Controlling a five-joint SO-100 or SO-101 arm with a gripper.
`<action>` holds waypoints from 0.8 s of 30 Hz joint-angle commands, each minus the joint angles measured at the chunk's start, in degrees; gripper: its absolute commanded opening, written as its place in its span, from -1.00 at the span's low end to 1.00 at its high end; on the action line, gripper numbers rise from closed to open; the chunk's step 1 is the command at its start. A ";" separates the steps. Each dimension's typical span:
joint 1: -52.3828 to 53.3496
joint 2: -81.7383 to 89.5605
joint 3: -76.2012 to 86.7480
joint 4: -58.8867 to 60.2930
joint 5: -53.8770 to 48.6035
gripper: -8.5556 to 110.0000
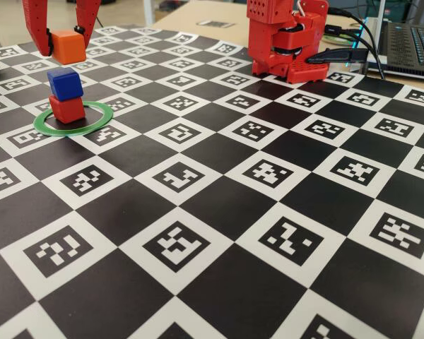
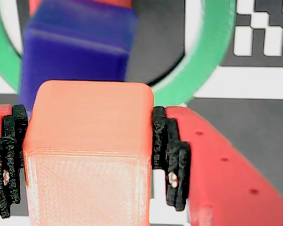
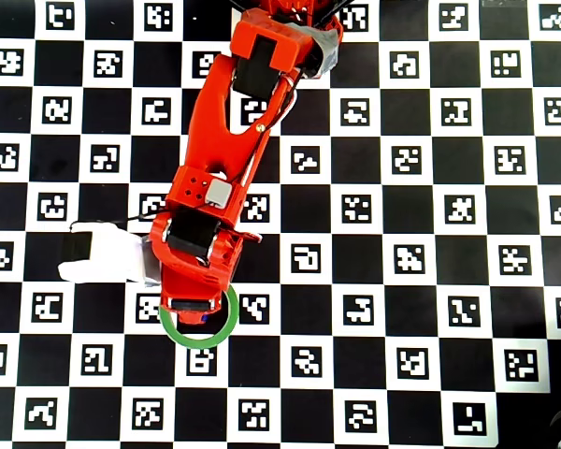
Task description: Grab the red cube then put it in the green circle then put the blue cube on top and finally the orange cube on top
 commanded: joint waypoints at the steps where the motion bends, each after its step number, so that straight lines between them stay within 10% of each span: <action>1: 0.70 2.55 -5.45 -1.32 0.62 -0.67; 24: 1.23 2.11 -0.62 -4.75 1.58 -0.67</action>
